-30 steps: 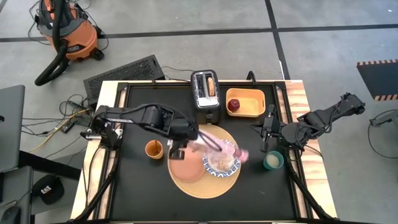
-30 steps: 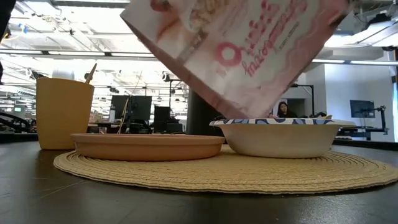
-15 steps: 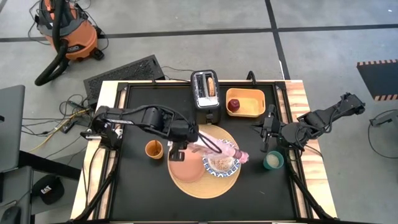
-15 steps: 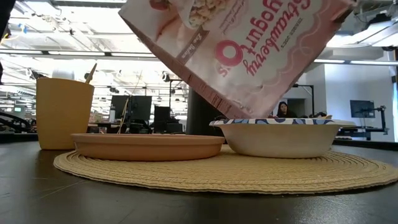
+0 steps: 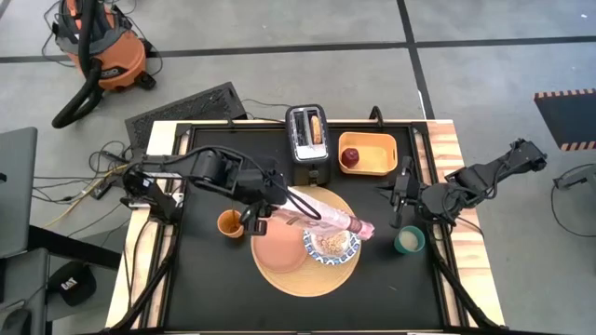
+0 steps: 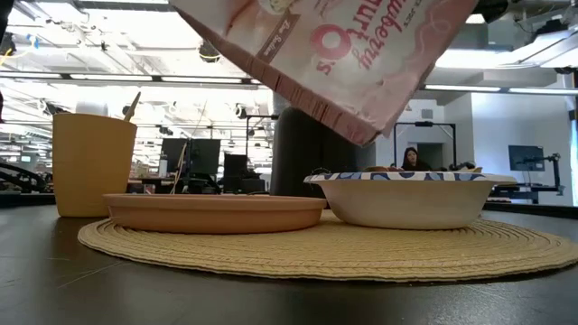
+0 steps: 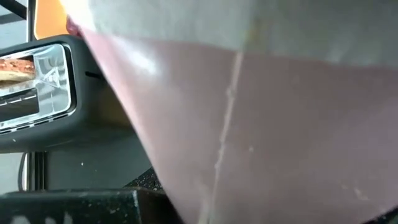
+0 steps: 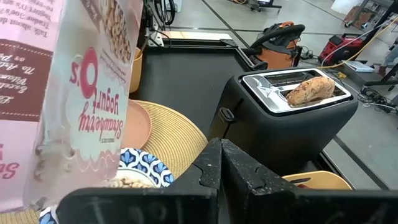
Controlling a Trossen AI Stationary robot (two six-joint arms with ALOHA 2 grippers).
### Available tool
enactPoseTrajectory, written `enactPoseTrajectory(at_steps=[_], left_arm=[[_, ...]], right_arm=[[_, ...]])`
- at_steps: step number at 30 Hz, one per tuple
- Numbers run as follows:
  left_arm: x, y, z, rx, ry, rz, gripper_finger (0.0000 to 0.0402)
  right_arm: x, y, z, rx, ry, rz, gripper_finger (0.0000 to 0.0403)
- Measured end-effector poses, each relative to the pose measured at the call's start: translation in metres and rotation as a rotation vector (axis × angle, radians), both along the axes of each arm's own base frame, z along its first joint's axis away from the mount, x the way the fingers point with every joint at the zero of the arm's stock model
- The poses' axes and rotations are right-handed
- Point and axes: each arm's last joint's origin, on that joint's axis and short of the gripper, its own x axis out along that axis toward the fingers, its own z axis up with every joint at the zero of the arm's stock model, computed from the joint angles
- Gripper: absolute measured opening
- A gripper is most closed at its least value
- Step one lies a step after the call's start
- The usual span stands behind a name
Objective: Arrange a breakfast setting
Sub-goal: Put the cereals into the bowl
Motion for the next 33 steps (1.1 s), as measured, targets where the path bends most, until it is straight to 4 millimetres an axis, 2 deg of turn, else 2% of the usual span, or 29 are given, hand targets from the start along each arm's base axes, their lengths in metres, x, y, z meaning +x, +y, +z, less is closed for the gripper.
enactPoseTrajectory(at_steps=[5,8,17,22,33], left_arm=[[0.0019,-0.0045,-0.0023,-0.05,-0.005,-0.023,0.0119],[0.0021,-0.0039,-0.0057,0.031,-0.003,0.03,0.0119],[0.0012,-0.0054,-0.0067,-0.014,0.017,0.001,0.0119],[0.0017,-0.0011,-0.0065,0.034,0.005,0.056,0.0119],[0.0023,-0.0071,-0.0059,0.003,0.002,-0.024,0.0119]], right_arm=[[0.0,0.0,0.0,0.0,0.0,0.0,0.003],[0.0,0.0,0.0001,0.002,-0.002,-0.001,0.0027],[0.0003,0.0001,0.0006,0.006,-0.008,-0.001,0.0031],[0.0003,0.0001,0.0006,0.005,-0.008,-0.001,0.0028],[0.0001,0.0001,0.0003,0.001,-0.003,0.001,0.0028]])
